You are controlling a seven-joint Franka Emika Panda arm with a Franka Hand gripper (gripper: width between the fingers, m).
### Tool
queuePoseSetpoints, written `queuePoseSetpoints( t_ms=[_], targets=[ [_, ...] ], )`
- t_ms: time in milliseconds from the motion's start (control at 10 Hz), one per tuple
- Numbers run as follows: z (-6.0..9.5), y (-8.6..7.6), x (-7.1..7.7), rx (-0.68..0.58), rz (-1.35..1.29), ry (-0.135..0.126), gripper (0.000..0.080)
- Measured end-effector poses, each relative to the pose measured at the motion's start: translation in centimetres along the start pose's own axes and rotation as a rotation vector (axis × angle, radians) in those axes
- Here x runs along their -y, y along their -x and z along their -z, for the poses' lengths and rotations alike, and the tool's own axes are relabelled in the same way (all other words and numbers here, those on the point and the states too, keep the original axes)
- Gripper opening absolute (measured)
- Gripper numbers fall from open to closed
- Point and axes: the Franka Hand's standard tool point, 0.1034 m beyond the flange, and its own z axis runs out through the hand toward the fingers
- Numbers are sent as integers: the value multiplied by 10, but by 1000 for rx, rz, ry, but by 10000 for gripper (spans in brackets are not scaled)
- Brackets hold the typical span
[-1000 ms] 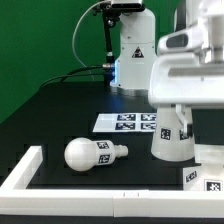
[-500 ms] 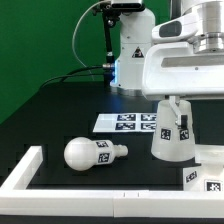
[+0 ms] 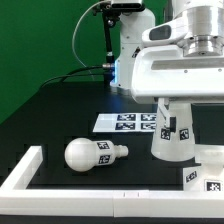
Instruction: Assemble lamp
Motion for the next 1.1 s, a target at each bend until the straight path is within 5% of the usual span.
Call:
queuePoseSetpoints(
  t_ms=[200, 500, 800, 1100],
  targets=[
    [5, -14, 6, 18, -13, -15, 699],
    [2, -2, 20, 191, -17, -34, 699],
    [2, 0, 19, 355, -34, -39, 699],
    [3, 11, 9, 707, -124, -14, 699]
  ],
)
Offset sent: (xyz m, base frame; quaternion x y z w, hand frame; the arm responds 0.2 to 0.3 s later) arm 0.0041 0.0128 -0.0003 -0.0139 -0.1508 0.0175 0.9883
